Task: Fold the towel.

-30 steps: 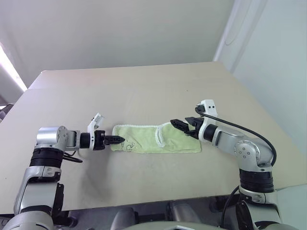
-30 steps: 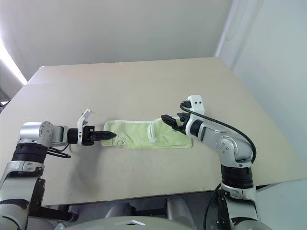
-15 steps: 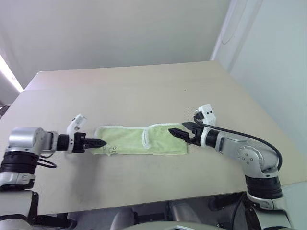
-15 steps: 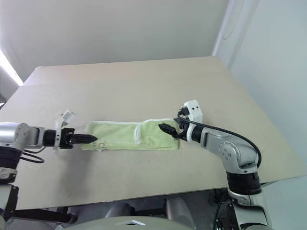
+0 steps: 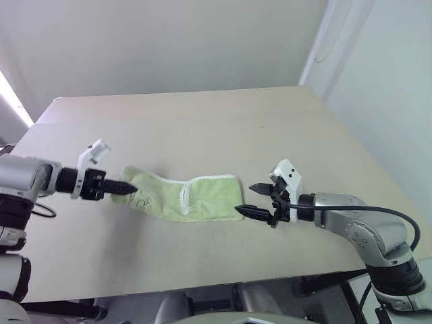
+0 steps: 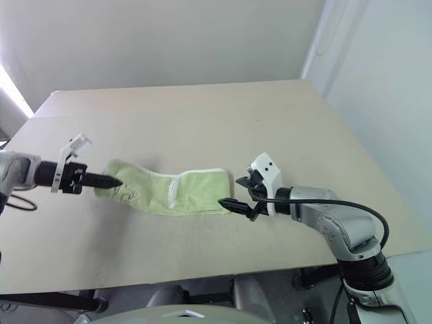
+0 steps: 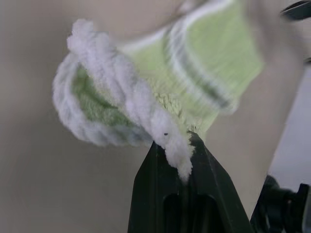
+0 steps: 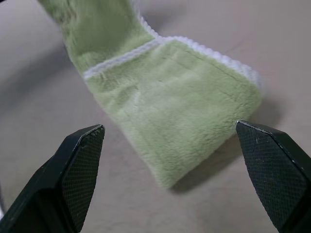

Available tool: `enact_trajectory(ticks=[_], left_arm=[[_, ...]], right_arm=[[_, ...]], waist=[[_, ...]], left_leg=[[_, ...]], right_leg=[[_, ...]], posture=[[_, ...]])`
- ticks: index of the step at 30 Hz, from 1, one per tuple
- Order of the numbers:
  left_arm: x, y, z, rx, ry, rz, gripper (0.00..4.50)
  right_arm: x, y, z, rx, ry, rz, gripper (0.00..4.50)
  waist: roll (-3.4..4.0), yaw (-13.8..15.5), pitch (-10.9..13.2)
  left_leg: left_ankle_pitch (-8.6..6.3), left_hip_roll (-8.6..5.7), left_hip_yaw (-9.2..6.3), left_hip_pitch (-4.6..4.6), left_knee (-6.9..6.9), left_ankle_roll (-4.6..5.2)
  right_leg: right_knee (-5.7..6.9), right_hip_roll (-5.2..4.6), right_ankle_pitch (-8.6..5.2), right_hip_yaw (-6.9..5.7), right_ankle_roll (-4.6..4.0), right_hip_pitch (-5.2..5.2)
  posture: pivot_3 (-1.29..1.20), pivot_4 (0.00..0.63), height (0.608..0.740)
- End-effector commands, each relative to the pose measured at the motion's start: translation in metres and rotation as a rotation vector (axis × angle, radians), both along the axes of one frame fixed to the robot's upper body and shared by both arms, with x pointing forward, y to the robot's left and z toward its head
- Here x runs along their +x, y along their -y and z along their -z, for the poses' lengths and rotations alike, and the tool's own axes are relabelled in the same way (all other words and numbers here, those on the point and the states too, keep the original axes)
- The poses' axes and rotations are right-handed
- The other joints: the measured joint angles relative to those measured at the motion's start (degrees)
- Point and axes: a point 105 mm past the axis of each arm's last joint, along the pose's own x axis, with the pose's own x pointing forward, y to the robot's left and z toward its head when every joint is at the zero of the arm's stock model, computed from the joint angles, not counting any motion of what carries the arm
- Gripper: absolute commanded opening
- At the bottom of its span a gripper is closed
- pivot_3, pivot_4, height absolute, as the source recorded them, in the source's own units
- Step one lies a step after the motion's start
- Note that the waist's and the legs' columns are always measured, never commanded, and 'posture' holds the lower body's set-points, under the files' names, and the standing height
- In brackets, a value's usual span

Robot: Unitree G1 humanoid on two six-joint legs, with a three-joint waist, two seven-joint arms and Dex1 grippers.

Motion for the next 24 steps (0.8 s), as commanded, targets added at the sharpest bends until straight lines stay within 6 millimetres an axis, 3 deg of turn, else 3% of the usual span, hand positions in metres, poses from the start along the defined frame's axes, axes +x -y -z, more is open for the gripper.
enact_trajectory(ticks=[1, 6, 11, 14, 18, 24], left_arm=[[0.001, 0.021, -0.017, -0.053, 0.016, 0.085, 0.04], [-0.004, 0.059, -0.017, -0.091, -0.034, 0.265, 0.04], [0.008, 0.099, -0.011, -0.091, -0.059, 0.409, 0.04], [0.013, 0.112, -0.007, -0.082, -0.075, 0.448, 0.04], [0.023, 0.138, 0.012, -0.029, -0.098, 0.499, 0.04], [0.03, 0.172, 0.025, -0.025, -0.077, 0.55, 0.04]], right_arm=[[0.003, 0.002, -0.004, -0.009, 0.043, 0.017, 4.5], [0.008, 0.007, 0.001, -0.026, 0.053, 0.083, 4.5], [0.006, 0.012, -0.001, -0.024, 0.065, 0.12, 4.5], [0.005, 0.014, 0.0, -0.028, 0.065, 0.142, 4.5], [0.001, 0.02, 0.004, -0.035, 0.061, 0.193, 4.5], [-0.003, 0.025, 0.007, -0.043, 0.054, 0.238, 4.5]], waist=[[0.0, 0.0, 0.0], [0.0, 0.2, 0.0], [-0.02, 0.8, 0.0], [-0.01, 0.6, 0.0], [0.0, 0.7, 0.0], [-0.01, 0.8, 0.0]], left_leg=[[0.0, 0.0, 0.01, -0.06, -0.01, 0.0], [0.01, -0.01, -0.03, -0.56, 0.12, 0.0], [0.01, -0.05, -0.03, -0.55, 0.25, 0.0], [0.01, -0.06, -0.03, -0.54, 0.25, 0.01], [0.01, -0.05, -0.05, -0.54, 0.22, 0.01], [0.01, -0.06, -0.03, -0.55, 0.25, 0.01]], right_leg=[[0.02, 0.01, -0.01, 0.01, 0.02, -0.05], [0.14, 0.02, 0.0, 0.0, 0.03, -0.5], [0.13, 0.01, 0.01, 0.01, 0.04, -0.41], [0.14, 0.02, 0.0, 0.03, 0.03, -0.42], [0.15, 0.07, 0.0, 0.04, 0.03, -0.42], [0.16, 0.06, 0.01, 0.07, 0.03, -0.42]], posture=[[0.0, 0.0, 0.712], [0.0, 0.0, 0.712], [0.0, 0.0, 0.712], [0.0, 0.0, 0.712], [0.0, 0.0, 0.712], [0.0, 0.0, 0.712]])
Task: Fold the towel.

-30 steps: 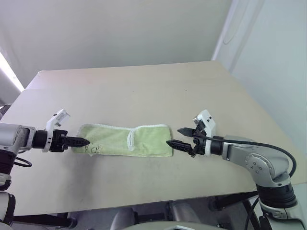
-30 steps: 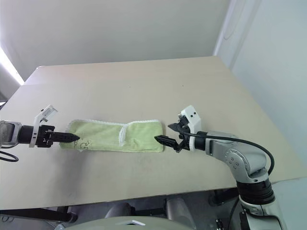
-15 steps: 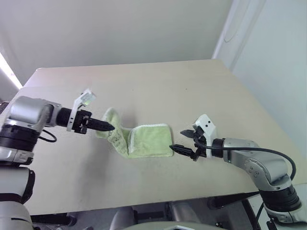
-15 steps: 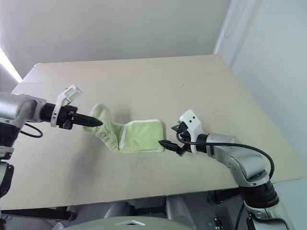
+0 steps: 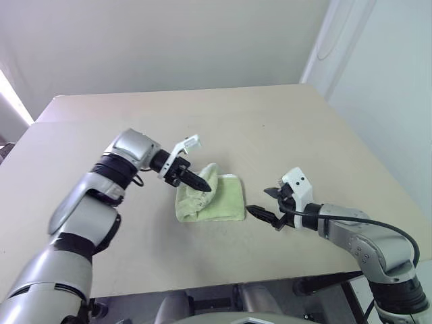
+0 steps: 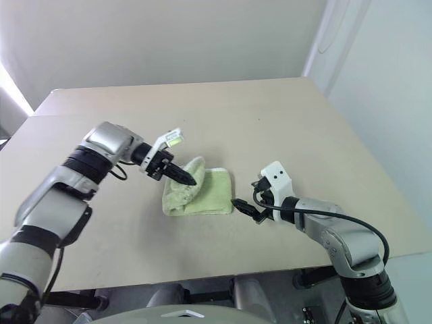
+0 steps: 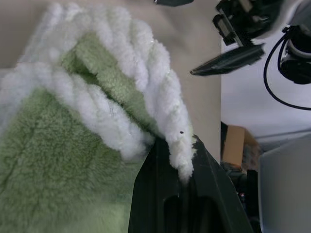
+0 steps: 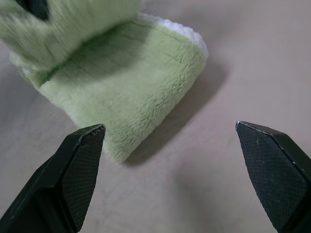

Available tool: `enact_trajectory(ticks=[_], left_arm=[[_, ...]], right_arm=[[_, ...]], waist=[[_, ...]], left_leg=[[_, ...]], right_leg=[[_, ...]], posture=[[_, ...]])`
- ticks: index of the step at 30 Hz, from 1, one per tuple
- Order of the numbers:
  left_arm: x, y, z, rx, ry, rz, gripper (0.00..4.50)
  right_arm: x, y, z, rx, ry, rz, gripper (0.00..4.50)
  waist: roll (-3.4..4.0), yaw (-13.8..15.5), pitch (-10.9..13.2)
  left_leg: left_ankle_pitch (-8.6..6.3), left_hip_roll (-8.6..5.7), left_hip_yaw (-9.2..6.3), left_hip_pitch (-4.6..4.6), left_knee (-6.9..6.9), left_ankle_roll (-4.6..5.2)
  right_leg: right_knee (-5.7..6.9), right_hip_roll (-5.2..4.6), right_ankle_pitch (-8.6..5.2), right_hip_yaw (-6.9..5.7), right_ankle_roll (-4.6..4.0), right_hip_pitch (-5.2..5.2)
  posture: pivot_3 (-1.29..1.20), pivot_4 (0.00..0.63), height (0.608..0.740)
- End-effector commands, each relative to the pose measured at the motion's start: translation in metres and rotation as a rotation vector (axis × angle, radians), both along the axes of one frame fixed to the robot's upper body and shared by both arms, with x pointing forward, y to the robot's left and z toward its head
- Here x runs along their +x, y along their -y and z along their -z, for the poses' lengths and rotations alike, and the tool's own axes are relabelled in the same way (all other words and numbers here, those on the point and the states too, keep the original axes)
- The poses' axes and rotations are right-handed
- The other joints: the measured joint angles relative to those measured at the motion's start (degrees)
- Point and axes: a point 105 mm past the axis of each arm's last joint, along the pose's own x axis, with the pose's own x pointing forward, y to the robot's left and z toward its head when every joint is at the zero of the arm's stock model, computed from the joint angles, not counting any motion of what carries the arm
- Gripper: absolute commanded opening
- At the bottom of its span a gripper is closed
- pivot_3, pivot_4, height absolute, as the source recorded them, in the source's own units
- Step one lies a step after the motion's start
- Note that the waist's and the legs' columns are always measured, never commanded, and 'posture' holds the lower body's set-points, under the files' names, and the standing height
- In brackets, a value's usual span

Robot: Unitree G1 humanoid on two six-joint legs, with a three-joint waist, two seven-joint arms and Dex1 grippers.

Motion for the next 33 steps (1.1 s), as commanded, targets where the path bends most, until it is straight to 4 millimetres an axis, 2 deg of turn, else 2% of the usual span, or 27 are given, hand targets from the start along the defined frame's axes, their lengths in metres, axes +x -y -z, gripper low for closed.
enact_trajectory(ticks=[1, 3, 8, 14, 19, 20, 22, 28, 32, 33], left_arm=[[0.011, 0.014, -0.007, 0.017, 0.101, 0.023, 0.04], [0.013, 0.018, -0.005, 0.018, 0.125, 0.03, 0.04], [0.001, 0.029, -0.004, -0.051, 0.172, 0.144, 0.04], [0.003, 0.039, -0.008, -0.096, 0.177, 0.106, 0.04], [0.002, 0.04, 0.0, -0.096, 0.197, 0.112, 0.04], [0.002, 0.041, 0.001, -0.1, 0.198, 0.107, 0.5], [0.002, 0.043, 0.0, -0.121, 0.201, 0.104, 0.9], [-0.004, 0.042, -0.007, -0.178, 0.206, 0.132, 3.08], [0.002, 0.045, -0.037, -0.297, 0.212, 0.097, 4.44], [0.003, 0.045, -0.048, -0.331, 0.218, 0.096, 4.44]], right_arm=[[0.0, 0.001, -0.014, 0.005, 0.064, 0.018, 4.5], [0.0, 0.002, -0.014, -0.001, 0.064, 0.029, 4.5], [-0.001, 0.006, -0.011, -0.014, 0.058, 0.057, 4.5], [-0.001, 0.008, -0.009, -0.026, 0.057, 0.066, 4.5], [0.003, 0.009, -0.011, -0.035, 0.07, 0.063, 4.5], [0.004, 0.009, -0.011, -0.039, 0.072, 0.064, 4.5], [0.006, 0.01, -0.011, -0.046, 0.072, 0.065, 4.5], [0.007, 0.01, -0.009, -0.054, 0.067, 0.062, 4.5], [0.008, 0.009, -0.006, -0.055, 0.062, 0.061, 4.5], [0.009, 0.009, -0.006, -0.055, 0.062, 0.06, 4.5]], waist=[[0.0, 0.2, 0.0], [0.0, 0.2, 0.0], [0.01, 0.3, 0.0], [0.01, 0.9, 0.0], [0.02, 0.9, 0.0], [0.02, 0.8, 0.0], [0.02, 0.9, 0.0], [0.02, 0.9, 0.0], [0.02, 0.9, 0.0], [0.02, 0.9, 0.0]], left_leg=[[0.0, 0.0, 0.0, 0.0, 0.0, 0.0], [0.0, 0.0, 0.01, 0.0, 0.0, 0.0], [0.0, 0.01, -0.01, 0.01, -0.01, 0.0], [0.0, 0.0, -0.01, 0.03, 0.01, 0.0], [0.0, 0.0, 0.0, 0.03, 0.01, 0.0], [0.0, 0.0, 0.01, 0.02, 0.01, 0.0], [0.0, 0.0, 0.0, 0.04, 0.01, 0.0], [0.0, 0.0, 0.0, 0.05, 0.01, 0.0], [0.0, 0.0, 0.0, 0.05, 0.01, 0.0], [0.0, 0.0, 0.0, 0.05, 0.01, 0.0]], right_leg=[[0.0, 0.0, 0.0, 0.0, 0.0, 0.01], [-0.01, 0.0, 0.0, 0.0, 0.0, 0.02], [0.0, 0.01, 0.0, 0.01, 0.0, 0.02], [0.02, 0.0, 0.01, 0.01, 0.01, 0.04], [0.0, -0.01, 0.01, 0.01, 0.01, 0.11], [0.0, 0.0, 0.01, 0.02, 0.01, 0.11], [0.03, 0.0, 0.01, 0.01, 0.01, 0.11], [0.03, 0.0, 0.02, 0.01, 0.0, 0.15], [0.04, 0.0, 0.02, 0.01, 0.0, 0.15], [0.04, 0.0, 0.02, 0.01, 0.0, 0.15]], posture=[[0.0, 0.0, 0.712], [0.0, 0.0, 0.712], [0.0, 0.0, 0.712], [0.0, 0.0, 0.712], [0.0, 0.0, 0.712], [0.0, 0.0, 0.712], [0.0, 0.0, 0.712], [0.0, 0.0, 0.712], [0.0, 0.0, 0.712], [0.0, 0.0, 0.712]])
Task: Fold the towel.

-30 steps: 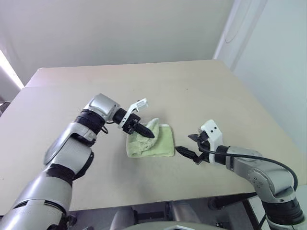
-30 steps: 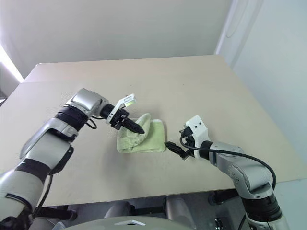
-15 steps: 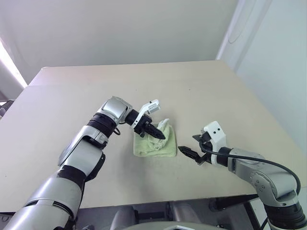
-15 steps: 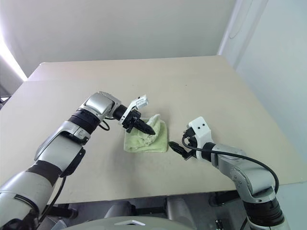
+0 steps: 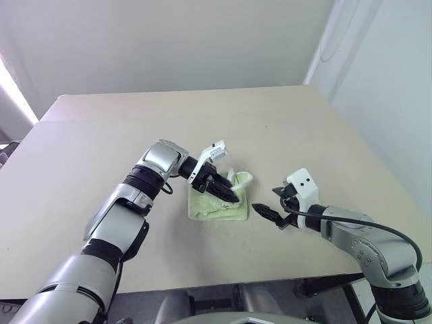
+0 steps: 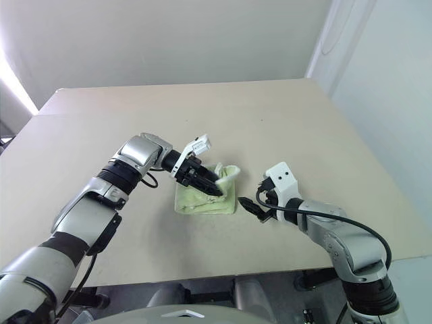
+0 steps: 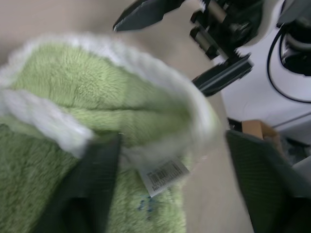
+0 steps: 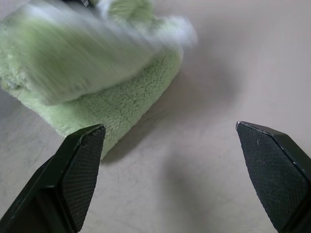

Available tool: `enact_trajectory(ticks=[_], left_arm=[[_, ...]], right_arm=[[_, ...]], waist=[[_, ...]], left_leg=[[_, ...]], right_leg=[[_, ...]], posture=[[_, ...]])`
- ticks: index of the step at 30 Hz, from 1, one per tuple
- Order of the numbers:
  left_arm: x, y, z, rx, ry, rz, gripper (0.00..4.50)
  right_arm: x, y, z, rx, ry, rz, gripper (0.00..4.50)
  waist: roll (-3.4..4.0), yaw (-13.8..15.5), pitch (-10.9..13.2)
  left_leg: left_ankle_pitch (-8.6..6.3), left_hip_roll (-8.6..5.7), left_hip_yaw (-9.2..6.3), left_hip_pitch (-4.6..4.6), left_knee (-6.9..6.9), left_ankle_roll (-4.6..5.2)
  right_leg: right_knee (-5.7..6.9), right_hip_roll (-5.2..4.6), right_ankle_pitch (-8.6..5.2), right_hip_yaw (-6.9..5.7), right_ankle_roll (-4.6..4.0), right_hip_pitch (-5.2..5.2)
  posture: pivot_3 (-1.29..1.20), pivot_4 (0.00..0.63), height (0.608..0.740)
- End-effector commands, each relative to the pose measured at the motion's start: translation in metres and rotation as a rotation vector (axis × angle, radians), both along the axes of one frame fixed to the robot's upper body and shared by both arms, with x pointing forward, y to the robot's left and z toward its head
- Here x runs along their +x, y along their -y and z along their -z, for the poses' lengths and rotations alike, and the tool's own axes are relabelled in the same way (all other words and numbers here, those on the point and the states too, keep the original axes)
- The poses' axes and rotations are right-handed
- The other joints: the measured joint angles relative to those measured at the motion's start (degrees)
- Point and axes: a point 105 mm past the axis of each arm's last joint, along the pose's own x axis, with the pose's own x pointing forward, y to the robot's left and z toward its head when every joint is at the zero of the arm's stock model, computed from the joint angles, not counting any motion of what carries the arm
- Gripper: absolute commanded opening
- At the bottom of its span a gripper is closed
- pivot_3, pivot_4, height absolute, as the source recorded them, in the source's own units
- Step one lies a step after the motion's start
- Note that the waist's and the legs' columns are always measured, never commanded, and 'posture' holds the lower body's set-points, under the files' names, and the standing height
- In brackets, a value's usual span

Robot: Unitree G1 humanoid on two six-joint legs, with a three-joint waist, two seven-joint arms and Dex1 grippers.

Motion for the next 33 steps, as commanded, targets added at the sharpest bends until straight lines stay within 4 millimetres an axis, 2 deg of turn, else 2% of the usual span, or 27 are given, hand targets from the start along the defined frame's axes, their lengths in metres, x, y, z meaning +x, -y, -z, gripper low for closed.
enact_trajectory(ticks=[1, 4, 6, 10, 12, 16, 21, 25, 29, 33], left_arm=[[0.007, 0.004, -0.048, -0.142, 0.07, 0.009, 4.44], [0.016, 0.0, -0.066, -0.175, 0.141, -0.03, 4.44], [0.031, -0.013, -0.073, -0.174, 0.22, -0.112, 4.44], [0.052, -0.046, -0.067, -0.123, 0.396, -0.266, 4.44], [0.058, -0.062, -0.065, -0.129, 0.538, -0.329, 4.44], [0.047, -0.083, -0.045, -0.077, 0.749, -0.308, 4.44], [0.039, -0.075, -0.03, -0.127, 0.714, -0.348, 4.44], [0.038, -0.057, -0.034, -0.199, 0.711, -0.364, 4.44], [0.029, -0.045, -0.033, -0.22, 0.712, -0.313, 4.44], [0.018, -0.045, -0.016, -0.18, 0.715, -0.25, 4.44]], right_arm=[[0.006, -0.002, -0.009, -0.001, 0.046, -0.01, 4.5], [0.011, -0.001, -0.013, 0.002, 0.067, -0.001, 4.5], [0.019, 0.0, -0.024, 0.02, 0.115, 0.018, 4.5], [0.031, -0.005, -0.05, 0.069, 0.203, 0.001, 4.5], [0.037, -0.009, -0.063, 0.091, 0.238, -0.012, 4.5], [0.044, -0.018, -0.087, 0.165, 0.284, -0.039, 4.5], [0.04, -0.033, -0.092, 0.158, 0.292, -0.137, 4.5], [0.036, -0.045, -0.095, 0.19, 0.269, -0.211, 4.5], [0.031, -0.066, -0.076, 0.201, 0.184, -0.299, 4.5], [0.031, -0.081, -0.046, 0.203, 0.085, -0.339, 4.5]], waist=[[0.0, 0.0, 0.0], [0.01, 0.0, 0.0], [0.01, -0.2, 0.0], [0.08, -0.3, 0.0], [0.15, -0.3, -0.1], [0.23, 0.2, -0.1], [0.2, 1.8, -0.1], [0.19, 1.8, -0.2], [0.22, 1.1, -0.2], [0.37, 0.0, -0.3]], left_leg=[[0.0, 0.0, 0.0, 0.01, 0.02, 0.0], [0.0, 0.0, 0.0, 0.02, 0.03, 0.0], [0.0, 0.0, 0.0, 0.03, 0.02, 0.0], [0.0, 0.01, -0.02, 0.08, -0.01, 0.0], [0.0, 0.02, -0.02, 0.21, -0.01, 0.0], [0.0, 0.03, -0.01, 0.21, -0.02, 0.0], [0.01, 0.0, -0.05, -0.02, 0.08, -0.01], [0.01, -0.04, -0.04, 0.04, 0.12, -0.01], [0.01, -0.01, -0.04, 0.08, 0.09, 0.0], [0.01, 0.02, -0.04, 0.22, 0.01, 0.0]], right_leg=[[0.0, 0.0, 0.0, 0.0, 0.0, 0.0], [0.0, 0.0, 0.01, 0.0, 0.01, 0.01], [-0.01, 0.0, 0.0, 0.0, 0.01, 0.02], [0.06, 0.03, 0.03, 0.0, 0.0, 0.03], [0.08, 0.03, 0.05, 0.01, 0.02, 0.03], [0.07, 0.01, 0.25, 0.03, -0.03, 0.02], [-0.04, -0.06, 0.28, -0.07, -0.03, 0.0], [-0.04, -0.08, 0.29, -0.05, 0.0, 0.09], [0.03, 0.0, 0.3, -0.03, -0.01, 0.11], [0.07, 0.04, 0.26, -0.03, -0.04, 0.33]], posture=[[0.0, 0.0, 0.712], [0.0, 0.0, 0.712], [0.0, 0.0, 0.712], [0.0, 0.0, 0.712], [0.0, 0.0, 0.712], [0.0, 0.0, 0.712], [0.0, 0.0, 0.712], [0.0, 0.0, 0.712], [0.0, 0.0, 0.712], [0.0, 0.0, 0.712]])
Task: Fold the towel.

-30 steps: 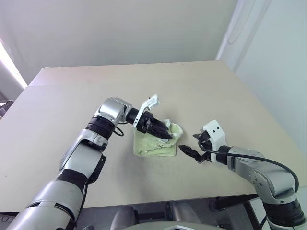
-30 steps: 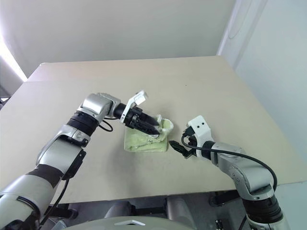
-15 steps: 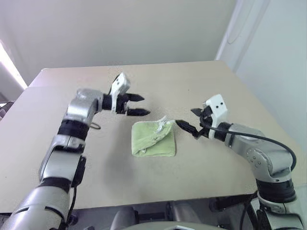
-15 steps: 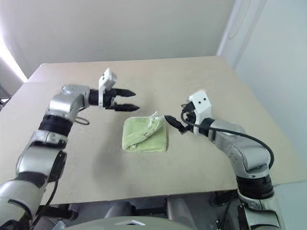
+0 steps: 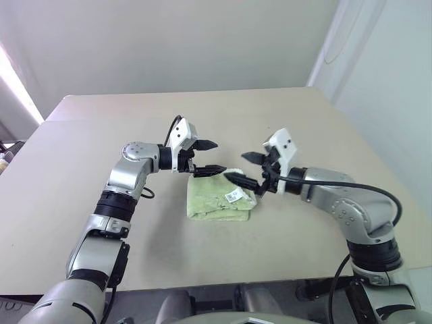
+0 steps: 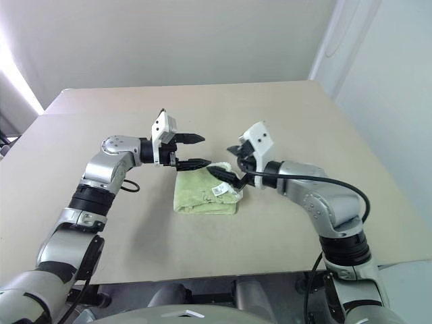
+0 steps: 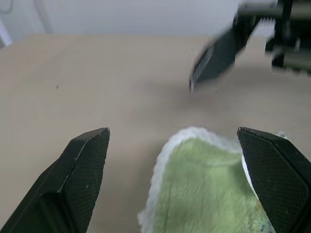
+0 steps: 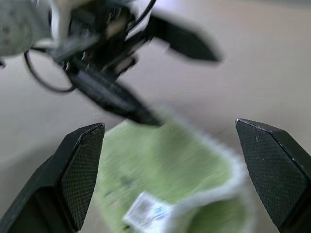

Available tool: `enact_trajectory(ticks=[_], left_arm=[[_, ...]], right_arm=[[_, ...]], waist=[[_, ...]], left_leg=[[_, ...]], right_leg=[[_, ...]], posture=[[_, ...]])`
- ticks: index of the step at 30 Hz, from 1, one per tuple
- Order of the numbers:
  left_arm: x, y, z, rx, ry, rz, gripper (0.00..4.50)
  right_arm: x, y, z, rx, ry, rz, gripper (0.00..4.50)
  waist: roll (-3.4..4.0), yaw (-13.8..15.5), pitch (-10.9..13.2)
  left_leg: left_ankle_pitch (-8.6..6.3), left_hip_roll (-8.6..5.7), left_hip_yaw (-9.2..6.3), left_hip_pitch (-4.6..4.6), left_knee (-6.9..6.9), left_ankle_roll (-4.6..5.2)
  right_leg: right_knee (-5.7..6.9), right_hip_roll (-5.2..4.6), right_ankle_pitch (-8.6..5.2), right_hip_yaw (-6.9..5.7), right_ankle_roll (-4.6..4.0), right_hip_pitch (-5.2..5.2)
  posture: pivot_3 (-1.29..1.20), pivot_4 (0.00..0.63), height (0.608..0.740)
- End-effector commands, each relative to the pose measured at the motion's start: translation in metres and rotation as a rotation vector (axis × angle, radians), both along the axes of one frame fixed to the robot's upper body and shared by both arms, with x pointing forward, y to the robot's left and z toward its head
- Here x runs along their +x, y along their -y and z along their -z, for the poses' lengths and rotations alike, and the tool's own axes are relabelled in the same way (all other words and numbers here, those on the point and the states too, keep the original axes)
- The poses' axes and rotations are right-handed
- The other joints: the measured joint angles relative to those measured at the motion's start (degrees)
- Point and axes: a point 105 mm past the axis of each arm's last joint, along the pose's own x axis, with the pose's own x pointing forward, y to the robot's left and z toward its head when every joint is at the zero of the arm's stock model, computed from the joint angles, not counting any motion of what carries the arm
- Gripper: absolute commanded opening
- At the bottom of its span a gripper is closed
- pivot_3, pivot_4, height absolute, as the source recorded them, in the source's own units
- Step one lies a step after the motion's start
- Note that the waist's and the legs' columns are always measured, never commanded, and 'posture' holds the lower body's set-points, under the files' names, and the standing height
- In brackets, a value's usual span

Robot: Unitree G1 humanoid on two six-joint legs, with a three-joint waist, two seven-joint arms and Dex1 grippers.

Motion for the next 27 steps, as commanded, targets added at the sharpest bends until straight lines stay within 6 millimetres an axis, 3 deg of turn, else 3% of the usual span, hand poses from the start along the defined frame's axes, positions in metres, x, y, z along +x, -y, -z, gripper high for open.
enact_trajectory(ticks=[1, 6, 12, 19, 27], left_arm=[[-0.009, 0.0, 0.002, 0.037, 0.039, 0.042, 4.44], [-0.015, -0.014, 0.017, 0.104, 0.045, 0.043, 4.44], [-0.016, -0.026, 0.054, 0.225, 0.085, 0.038, 4.44], [-0.02, -0.035, 0.096, 0.345, 0.135, 0.057, 4.44], [-0.013, -0.044, 0.118, 0.365, 0.126, 0.004, 4.44]], right_arm=[[-0.002, -0.011, 0.01, -0.003, -0.017, -0.05, 4.5], [0.005, -0.017, 0.039, -0.037, -0.088, -0.036, 4.5], [0.008, 0.001, 0.062, -0.14, -0.107, 0.021, 4.5], [0.007, 0.019, 0.062, -0.17, -0.097, 0.067, 4.5], [0.004, 0.021, 0.077, -0.221, -0.11, 0.081, 4.5]], waist=[[0.0, -0.3, 0.0], [-0.01, -0.3, 0.0], [-0.02, -0.1, 0.0], [-0.04, -0.2, -0.1], [0.13, -0.2, -0.4]], left_leg=[[0.0, 0.0, 0.0, 0.05, 0.01, 0.0], [0.0, -0.01, 0.03, 0.4, 0.04, 0.0], [0.0, -0.02, 0.05, 0.47, 0.04, 0.0], [0.0, -0.01, 0.05, 0.56, 0.04, 0.0], [0.0, -0.01, 0.03, 0.97, 0.03, -0.01]], right_leg=[[0.0, -0.01, -0.09, 0.0, -0.03, 0.02], [0.0, -0.01, -0.15, 0.05, 0.03, 0.11], [-0.05, -0.03, -0.17, 0.05, 0.03, 0.23], [-0.04, -0.02, -0.17, 0.05, 0.03, 0.29], [-0.08, -0.02, -0.2, 0.01, 0.03, 1.08]], posture=[[0.0, 0.0, 0.712], [0.0, 0.0, 0.712], [0.0, 0.0, 0.712], [0.0, 0.0, 0.712], [0.0, 0.0, 0.712]])
